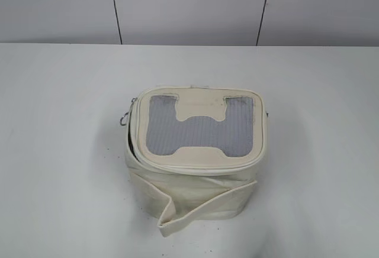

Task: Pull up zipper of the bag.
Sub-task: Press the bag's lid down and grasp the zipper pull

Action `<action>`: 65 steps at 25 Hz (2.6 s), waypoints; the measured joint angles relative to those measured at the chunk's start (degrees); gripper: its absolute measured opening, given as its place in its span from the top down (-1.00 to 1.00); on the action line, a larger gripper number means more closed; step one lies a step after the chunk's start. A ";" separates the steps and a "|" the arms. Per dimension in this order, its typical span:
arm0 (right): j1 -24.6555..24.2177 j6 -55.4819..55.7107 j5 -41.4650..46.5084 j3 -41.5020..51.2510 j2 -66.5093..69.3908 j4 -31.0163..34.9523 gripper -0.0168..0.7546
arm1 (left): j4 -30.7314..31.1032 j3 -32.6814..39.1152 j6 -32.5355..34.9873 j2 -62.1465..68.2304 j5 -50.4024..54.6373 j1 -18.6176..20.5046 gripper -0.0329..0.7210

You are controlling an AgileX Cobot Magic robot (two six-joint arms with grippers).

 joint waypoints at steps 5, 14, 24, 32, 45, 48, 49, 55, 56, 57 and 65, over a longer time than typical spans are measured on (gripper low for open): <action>0.00 -0.69 -7.29 -2.18 8.68 4.24 -0.19 | -1.13 -3.17 0.00 3.78 -6.91 -1.20 0.10; 8.86 -11.87 -16.70 -10.46 35.02 9.08 -0.19 | -12.13 -4.86 1.26 24.40 -16.94 -1.23 0.10; 13.62 -31.43 -10.18 -35.93 65.80 13.84 -0.19 | -36.51 -13.14 30.78 54.79 -10.94 -1.24 0.02; 14.19 -44.59 4.80 -57.88 87.54 21.99 -0.19 | -44.22 -17.69 44.16 71.87 -5.71 -1.29 0.00; 24.37 -46.11 10.77 -79.49 114.14 26.28 -0.19 | -39.50 -21.79 51.08 84.60 -6.60 -8.37 -0.17; 25.93 -47.57 10.81 -80.27 117.62 28.10 -0.19 | -39.33 -21.79 51.13 84.60 -6.75 -9.67 -0.17; 26.28 -47.81 10.81 -80.34 118.66 28.53 -0.19 | -39.33 -21.85 51.13 84.60 -7.05 -9.94 -0.17; 26.85 -49.88 10.88 -80.34 122.99 29.20 -0.19 | -39.39 -21.91 51.13 84.60 -8.16 -10.14 -0.17; 26.85 -50.46 10.88 -80.34 123.45 29.58 -0.19 | -39.51 -21.96 51.13 84.60 -8.20 -10.14 -0.17; 26.85 -51.00 10.88 -80.34 123.80 30.15 -0.19 | -39.75 -21.96 51.13 84.60 -8.20 -10.14 -0.17; 26.85 -52.61 10.94 -80.39 125.44 33.08 -0.19 | -40.10 -21.96 51.13 84.60 -11.25 -10.14 -0.18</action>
